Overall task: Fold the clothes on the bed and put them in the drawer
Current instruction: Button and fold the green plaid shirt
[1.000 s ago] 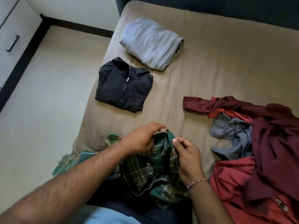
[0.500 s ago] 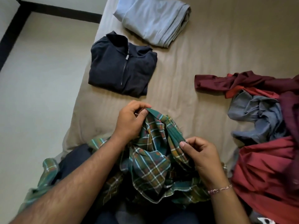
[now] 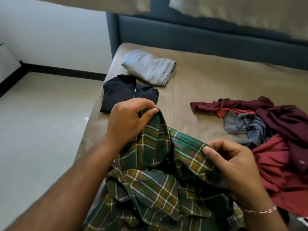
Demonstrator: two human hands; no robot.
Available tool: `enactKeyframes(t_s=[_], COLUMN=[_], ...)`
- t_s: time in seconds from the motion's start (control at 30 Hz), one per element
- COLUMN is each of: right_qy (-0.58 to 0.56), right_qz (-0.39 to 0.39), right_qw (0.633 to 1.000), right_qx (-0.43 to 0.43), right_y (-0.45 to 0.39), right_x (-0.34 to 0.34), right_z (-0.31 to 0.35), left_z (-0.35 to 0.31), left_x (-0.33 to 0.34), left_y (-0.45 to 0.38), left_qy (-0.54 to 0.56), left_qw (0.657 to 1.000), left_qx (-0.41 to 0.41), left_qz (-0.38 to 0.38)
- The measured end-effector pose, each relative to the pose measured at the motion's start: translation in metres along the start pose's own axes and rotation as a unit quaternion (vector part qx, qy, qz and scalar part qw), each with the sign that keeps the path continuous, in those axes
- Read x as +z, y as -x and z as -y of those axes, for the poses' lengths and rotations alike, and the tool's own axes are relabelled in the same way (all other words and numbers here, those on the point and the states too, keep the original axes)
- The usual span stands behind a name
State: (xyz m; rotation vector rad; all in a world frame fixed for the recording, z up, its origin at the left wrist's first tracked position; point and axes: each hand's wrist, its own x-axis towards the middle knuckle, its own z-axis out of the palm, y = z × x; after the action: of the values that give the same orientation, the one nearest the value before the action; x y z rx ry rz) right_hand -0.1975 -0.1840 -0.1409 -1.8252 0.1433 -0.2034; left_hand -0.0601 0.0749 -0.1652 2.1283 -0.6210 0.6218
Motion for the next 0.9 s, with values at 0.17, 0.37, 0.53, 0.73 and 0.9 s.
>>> enactKeyframes(t_s=[0.17,0.37,0.53,0.73,0.9], right_qy=[-0.012,0.092,0.147,0.134,0.074], right_qz=[-0.1,-0.241,-0.128,-0.027,-0.006], right_qw=[0.995,0.957,0.981,0.989,0.996], right_qx=[0.025,-0.136,-0.021,0.064,0.058], right_y=[-0.009,-0.012,0.065,0.141,0.16], right_x=[0.007,0.019,0.061,0.093,0.097], right_z=[0.025,0.072,-0.017,-0.072,-0.073], left_z=[-0.019,-0.085,-0.074,-0.077,-0.086], left_x=[-0.035,-0.06,-0.03,-0.025,-0.017], left_y=[-0.052,-0.047,0.108,0.236,0.248], left_qy=[-0.106,-0.106,-0.054,-0.075,-0.027], left_qw=[0.992,0.99,0.995,0.971,0.973], left_qx=[0.053,0.077,-0.08,-0.219,-0.221], left_qz=[0.042,-0.041,0.019,0.056,0.064])
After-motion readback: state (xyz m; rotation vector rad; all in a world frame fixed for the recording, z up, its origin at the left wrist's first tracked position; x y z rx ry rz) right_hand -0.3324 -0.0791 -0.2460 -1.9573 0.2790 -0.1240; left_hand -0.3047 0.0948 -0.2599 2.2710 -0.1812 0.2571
